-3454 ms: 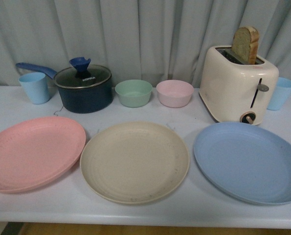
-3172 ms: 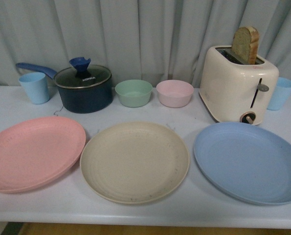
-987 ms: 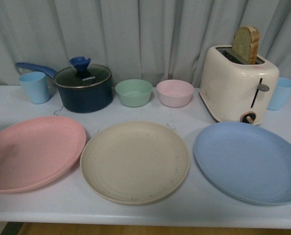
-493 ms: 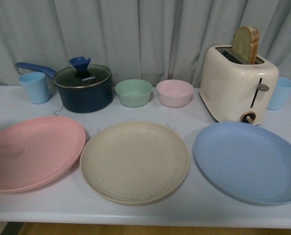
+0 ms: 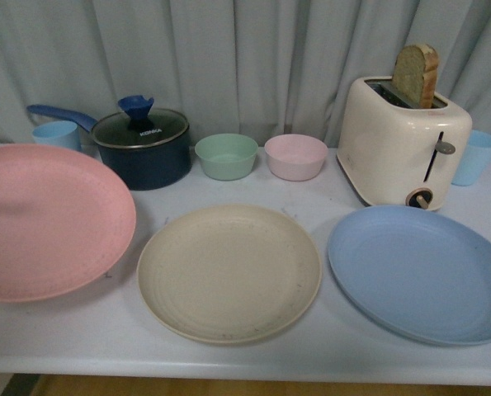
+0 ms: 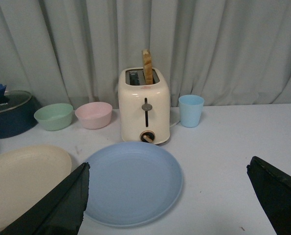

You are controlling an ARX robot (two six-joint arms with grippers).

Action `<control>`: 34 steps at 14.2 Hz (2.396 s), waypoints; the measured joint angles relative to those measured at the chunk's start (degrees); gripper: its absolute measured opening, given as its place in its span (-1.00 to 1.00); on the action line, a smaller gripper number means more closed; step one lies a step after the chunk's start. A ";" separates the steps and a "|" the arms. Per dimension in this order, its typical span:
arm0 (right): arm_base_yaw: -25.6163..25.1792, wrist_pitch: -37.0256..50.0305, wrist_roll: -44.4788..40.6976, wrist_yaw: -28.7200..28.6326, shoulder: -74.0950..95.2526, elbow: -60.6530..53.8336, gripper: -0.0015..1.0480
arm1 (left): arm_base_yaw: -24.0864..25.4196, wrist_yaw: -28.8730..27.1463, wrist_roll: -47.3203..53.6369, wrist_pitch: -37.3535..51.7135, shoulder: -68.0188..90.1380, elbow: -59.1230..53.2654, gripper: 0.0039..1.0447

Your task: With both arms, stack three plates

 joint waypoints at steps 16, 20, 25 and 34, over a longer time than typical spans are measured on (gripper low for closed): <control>0.00 0.00 0.00 0.00 0.00 0.00 0.87 | -29.51 -10.21 -16.20 1.57 9.84 5.57 -0.16; 0.00 0.02 0.00 -0.02 0.00 0.00 0.87 | -29.51 -9.27 -15.69 5.73 1.36 -0.20 0.67; 0.00 0.00 0.00 -0.02 0.00 0.00 0.87 | -29.51 -10.08 -14.62 11.89 -9.18 -6.71 0.89; 0.00 0.00 0.00 -0.04 0.00 0.00 0.87 | -26.47 -22.38 -11.78 63.65 -30.93 -44.81 -0.06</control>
